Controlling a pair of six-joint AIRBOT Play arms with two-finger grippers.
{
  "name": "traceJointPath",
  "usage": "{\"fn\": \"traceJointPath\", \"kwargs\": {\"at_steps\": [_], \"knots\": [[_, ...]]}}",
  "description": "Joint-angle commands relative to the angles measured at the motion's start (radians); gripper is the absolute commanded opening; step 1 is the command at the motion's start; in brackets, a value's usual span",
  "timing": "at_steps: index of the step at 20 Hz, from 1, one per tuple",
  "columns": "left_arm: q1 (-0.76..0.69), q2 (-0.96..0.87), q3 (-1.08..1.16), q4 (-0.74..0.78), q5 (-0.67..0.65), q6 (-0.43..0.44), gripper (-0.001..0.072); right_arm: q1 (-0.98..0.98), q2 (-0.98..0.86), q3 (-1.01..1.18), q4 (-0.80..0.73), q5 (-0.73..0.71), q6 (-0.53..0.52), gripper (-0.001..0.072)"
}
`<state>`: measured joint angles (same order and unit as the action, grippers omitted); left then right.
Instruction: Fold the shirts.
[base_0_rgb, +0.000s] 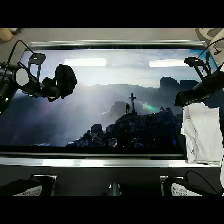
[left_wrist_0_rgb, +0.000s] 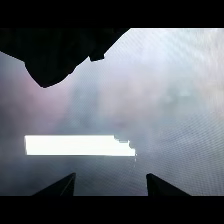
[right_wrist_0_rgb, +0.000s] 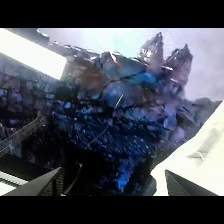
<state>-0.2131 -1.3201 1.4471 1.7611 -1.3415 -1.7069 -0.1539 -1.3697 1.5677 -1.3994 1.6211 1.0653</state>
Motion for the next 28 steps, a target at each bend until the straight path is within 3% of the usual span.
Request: {"fn": "traceJointPath", "kwargs": {"at_steps": [1, 13, 16, 20, 21, 22, 24, 28], "knots": [[0.0, 0.0, 0.0, 0.0, 0.0, 0.0, 0.0523, 0.0, 0.0, 0.001, 0.0, 0.0, 0.0, 0.0706], [0.0, 0.0, 0.0, 0.0, 0.0, 0.0, 0.0523, 0.0, 0.0, 0.001, 0.0, 0.0, 0.0, 0.0706], [0.0, -0.001, -0.001, -0.001, 0.007, -0.008, 0.0523, 0.0, 0.0, 0.001, 0.0, -0.071, 0.012, 0.0705], [-0.005, -0.019, -0.001, -0.026, 0.16, -0.007, 0.0524, 0.0, 0.0, 0.001, 0.004, -0.143, 0.016, 0.0705], [-0.005, -0.027, 0.0, -0.026, 0.206, 0.0, 0.0582, 0.0, 0.0, 0.001, 0.008, -0.158, 0.028, 0.0705], [0.002, -0.041, 0.002, -0.019, 0.277, 0.001, 0.0715, 0.0, 0.0, 0.001, 0.008, -0.171, 0.035, 0.0705], [0.042, -0.117, 0.083, -0.006, 0.329, -0.001, 0.072, 0.0, 0.0, 0.001, 0.008, -0.213, 0.035, 0.0704], [0.174, -0.473, 0.496, -0.106, 0.142, -0.063, 0.072, 0.0, 0.0, 0.001, 0.018, -0.225, 0.035, 0.0659]]}}
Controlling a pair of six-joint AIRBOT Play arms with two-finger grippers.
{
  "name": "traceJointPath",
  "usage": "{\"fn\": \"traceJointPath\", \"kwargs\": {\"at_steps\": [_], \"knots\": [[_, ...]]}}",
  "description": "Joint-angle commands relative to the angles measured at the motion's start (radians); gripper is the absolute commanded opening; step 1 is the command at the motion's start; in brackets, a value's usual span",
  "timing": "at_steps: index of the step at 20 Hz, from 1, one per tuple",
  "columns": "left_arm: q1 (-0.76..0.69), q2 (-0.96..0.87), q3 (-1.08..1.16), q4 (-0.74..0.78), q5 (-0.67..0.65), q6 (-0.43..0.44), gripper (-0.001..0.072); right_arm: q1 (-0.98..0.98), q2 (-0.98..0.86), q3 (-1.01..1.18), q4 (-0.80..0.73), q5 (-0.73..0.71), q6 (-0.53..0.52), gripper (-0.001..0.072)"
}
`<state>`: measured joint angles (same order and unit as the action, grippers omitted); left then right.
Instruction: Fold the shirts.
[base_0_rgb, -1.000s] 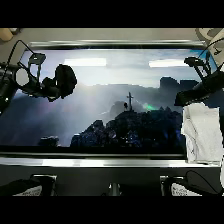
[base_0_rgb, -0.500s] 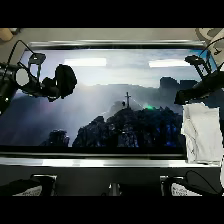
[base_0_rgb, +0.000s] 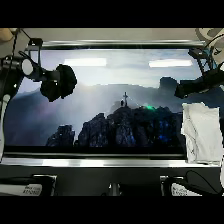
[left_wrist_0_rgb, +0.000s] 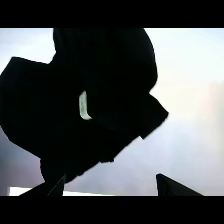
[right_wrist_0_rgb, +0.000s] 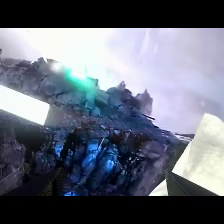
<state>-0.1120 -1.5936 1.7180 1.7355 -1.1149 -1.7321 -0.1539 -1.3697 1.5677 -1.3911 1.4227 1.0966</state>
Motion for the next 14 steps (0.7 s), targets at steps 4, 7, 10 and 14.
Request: {"fn": "traceJointPath", "kwargs": {"at_steps": [4, 7, 10, 14], "knots": [[0.152, -0.43, 0.347, -0.34, -0.049, -0.187, 0.072, 0.001, 0.0, 0.001, 0.062, -0.044, 0.002, 0.0659], [0.162, -0.488, 0.314, -0.475, 0.06, -0.187, 0.072, 0.001, 0.0, 0.001, 0.054, -0.07, -0.065, 0.0659], [0.162, -0.496, 0.316, -0.491, 0.064, -0.187, 0.023, 0.001, 0.0, 0.001, 0.053, -0.108, -0.073, 0.0659], [0.161, -0.349, 0.318, -0.506, 0.058, -0.032, 0.0023, 0.001, 0.001, 0.008, 0.0, -0.194, -0.127, 0.0669]]}}
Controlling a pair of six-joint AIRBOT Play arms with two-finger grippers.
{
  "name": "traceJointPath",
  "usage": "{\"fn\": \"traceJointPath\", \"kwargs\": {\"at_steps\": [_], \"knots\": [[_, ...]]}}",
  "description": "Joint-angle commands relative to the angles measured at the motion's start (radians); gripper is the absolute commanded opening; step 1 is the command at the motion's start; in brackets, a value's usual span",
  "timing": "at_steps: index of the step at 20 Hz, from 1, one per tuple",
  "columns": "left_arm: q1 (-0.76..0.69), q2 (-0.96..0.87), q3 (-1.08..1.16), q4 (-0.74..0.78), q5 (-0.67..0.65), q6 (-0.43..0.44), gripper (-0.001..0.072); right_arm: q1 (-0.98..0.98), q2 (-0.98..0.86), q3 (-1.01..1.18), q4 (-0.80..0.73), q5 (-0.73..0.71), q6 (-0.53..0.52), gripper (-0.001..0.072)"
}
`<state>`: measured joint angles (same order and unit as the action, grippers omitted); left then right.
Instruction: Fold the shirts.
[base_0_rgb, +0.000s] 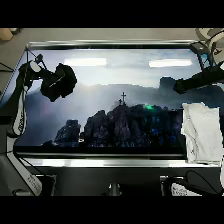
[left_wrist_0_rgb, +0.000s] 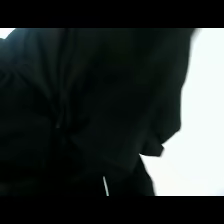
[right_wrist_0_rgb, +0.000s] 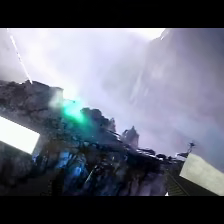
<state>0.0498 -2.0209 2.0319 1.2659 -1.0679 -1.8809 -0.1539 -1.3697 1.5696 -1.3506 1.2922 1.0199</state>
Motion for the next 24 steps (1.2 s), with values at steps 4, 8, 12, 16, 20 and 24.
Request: {"fn": "traceJointPath", "kwargs": {"at_steps": [4, 8, 12, 16, 20, 24], "knots": [[-0.101, 0.396, 0.003, -0.036, -0.143, 0.446, 0.0023, 0.001, 0.062, 0.033, -0.048, -0.084, -0.075, 0.0668], [-0.348, 0.62, -0.115, -0.037, -0.182, 0.457, 0.0023, 0.001, 0.215, 0.033, -0.048, -0.048, -0.043, 0.0668], [-0.712, 0.614, -0.341, -0.037, -0.062, 0.43, 0.0024, 0.001, 0.373, 0.033, -0.049, -0.002, -0.014, 0.0669], [-1.021, 0.496, -0.46, -0.035, 0.152, 0.266, 0.0076, 0.0, 0.48, 0.032, -0.068, 0.002, -0.01, 0.0669], [-1.052, 0.449, -0.358, 0.261, -0.007, 0.265, 0.0684, 0.001, 0.475, 0.032, -0.062, 0.104, 0.015, 0.0672], [-0.782, 0.457, -0.214, 0.554, -0.137, 0.229, 0.0684, 0.001, 0.365, -0.051, 0.0, 0.279, 0.006, 0.0671]]}}
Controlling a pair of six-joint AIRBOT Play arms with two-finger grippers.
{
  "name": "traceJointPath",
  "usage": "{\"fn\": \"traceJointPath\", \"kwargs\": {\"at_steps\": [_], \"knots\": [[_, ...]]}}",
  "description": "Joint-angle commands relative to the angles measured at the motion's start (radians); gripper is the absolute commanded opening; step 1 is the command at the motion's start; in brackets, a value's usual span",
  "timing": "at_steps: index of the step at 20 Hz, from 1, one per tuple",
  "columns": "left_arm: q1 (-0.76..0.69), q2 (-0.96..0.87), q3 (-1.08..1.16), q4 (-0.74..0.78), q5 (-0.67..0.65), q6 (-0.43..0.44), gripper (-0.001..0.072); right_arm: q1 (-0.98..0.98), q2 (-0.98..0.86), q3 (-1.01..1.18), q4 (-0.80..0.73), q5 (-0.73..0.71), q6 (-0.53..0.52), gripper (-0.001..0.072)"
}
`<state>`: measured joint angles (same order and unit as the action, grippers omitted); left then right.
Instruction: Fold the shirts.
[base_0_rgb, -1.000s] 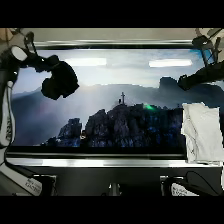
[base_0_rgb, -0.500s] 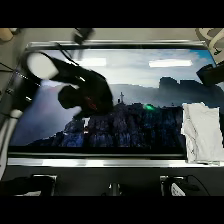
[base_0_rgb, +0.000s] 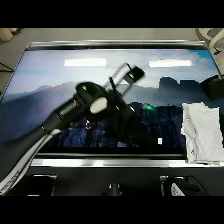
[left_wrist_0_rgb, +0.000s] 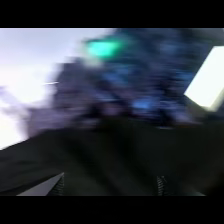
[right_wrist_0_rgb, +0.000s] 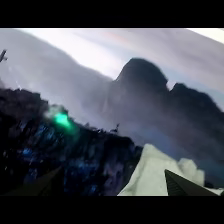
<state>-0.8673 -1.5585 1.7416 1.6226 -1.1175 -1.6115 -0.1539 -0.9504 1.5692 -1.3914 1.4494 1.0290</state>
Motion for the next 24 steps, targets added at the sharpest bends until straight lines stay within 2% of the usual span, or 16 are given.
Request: {"fn": "traceJointPath", "kwargs": {"at_steps": [1, 5, 8, 11, 13, 21, 22, 24], "knots": [[0.23, -0.007, 0.077, 0.158, -0.093, -0.084, 0.0684, 0.001, -0.086, -0.11, 0.065, 0.126, -0.006, 0.0671], [0.583, -0.072, -0.002, -0.085, -0.146, -0.19, 0.0682, 0.001, -0.2, -0.386, 0.155, 0.071, -0.078, 0.0672], [0.721, -0.13, -0.116, -0.349, -0.124, -0.2, 0.0681, 0.001, -0.272, -0.501, 0.197, 0.059, -0.099, 0.0675], [0.721, -0.18, -0.195, -0.417, -0.068, -0.183, 0.0681, 0.001, -0.323, -0.555, 0.204, 0.04, -0.112, 0.0677], [0.689, -0.225, -0.197, -0.418, -0.068, -0.158, 0.0681, 0.001, -0.349, -0.581, 0.203, 0.062, -0.149, 0.0711], [0.603, -0.301, -0.197, -0.419, -0.033, -0.143, 0.0678, 0.042, -0.369, -0.717, 0.255, 0.027, -0.223, 0.0716], [0.599, -0.301, -0.197, -0.418, -0.03, -0.143, 0.0649, 0.072, -0.374, -0.722, 0.255, 0.01, -0.224, 0.0716], [0.598, -0.302, -0.197, -0.418, -0.024, -0.143, 0.0462, 0.143, -0.394, -0.724, 0.256, -0.022, -0.226, 0.0716]]}}
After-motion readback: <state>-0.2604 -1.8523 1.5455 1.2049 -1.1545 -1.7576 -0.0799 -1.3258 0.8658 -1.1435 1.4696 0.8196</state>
